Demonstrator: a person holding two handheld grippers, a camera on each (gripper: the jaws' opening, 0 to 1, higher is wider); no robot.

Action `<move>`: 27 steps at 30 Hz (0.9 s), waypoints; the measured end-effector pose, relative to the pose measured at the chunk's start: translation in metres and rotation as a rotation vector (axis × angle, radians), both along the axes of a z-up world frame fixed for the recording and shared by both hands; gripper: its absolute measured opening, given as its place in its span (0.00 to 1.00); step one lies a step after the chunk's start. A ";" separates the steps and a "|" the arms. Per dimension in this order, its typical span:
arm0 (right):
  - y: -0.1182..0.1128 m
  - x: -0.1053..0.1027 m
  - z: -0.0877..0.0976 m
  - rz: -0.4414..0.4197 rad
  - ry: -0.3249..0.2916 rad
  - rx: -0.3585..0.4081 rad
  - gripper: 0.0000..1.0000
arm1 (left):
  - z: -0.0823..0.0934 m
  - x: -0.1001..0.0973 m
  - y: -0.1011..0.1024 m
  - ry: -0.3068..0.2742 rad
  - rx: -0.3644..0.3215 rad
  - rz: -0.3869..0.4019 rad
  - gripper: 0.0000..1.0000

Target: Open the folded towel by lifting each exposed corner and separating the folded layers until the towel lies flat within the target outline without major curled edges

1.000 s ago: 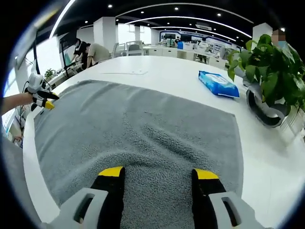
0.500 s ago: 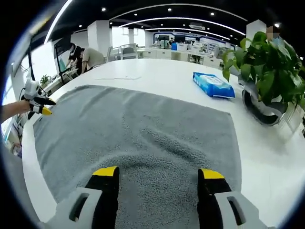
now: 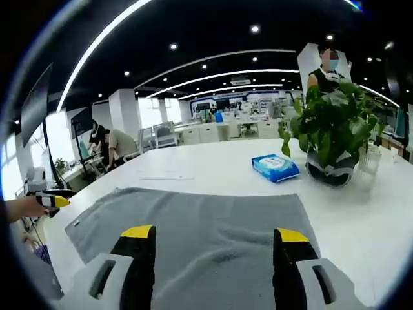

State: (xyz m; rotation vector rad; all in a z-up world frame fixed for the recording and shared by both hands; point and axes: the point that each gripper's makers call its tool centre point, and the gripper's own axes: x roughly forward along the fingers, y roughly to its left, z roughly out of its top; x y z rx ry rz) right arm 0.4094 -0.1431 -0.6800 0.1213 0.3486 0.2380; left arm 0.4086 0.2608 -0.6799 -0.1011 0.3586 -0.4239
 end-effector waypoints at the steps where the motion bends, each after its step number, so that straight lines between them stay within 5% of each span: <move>1: 0.003 -0.005 0.002 0.000 -0.006 0.006 0.80 | 0.006 -0.008 0.001 -0.026 -0.024 0.024 0.88; 5: 0.010 -0.016 0.009 -0.013 -0.044 0.029 0.87 | 0.017 -0.036 0.003 -0.074 -0.096 0.068 0.98; 13: 0.018 -0.039 0.018 -0.027 -0.127 0.026 1.00 | 0.020 -0.079 0.002 -0.115 -0.099 0.111 0.99; 18: 0.021 -0.048 0.017 -0.025 -0.144 0.045 1.00 | 0.030 -0.079 -0.005 -0.169 -0.044 0.095 0.99; 27: 0.029 -0.056 0.007 -0.009 -0.118 0.019 1.00 | 0.023 -0.081 -0.008 -0.136 -0.009 0.079 0.99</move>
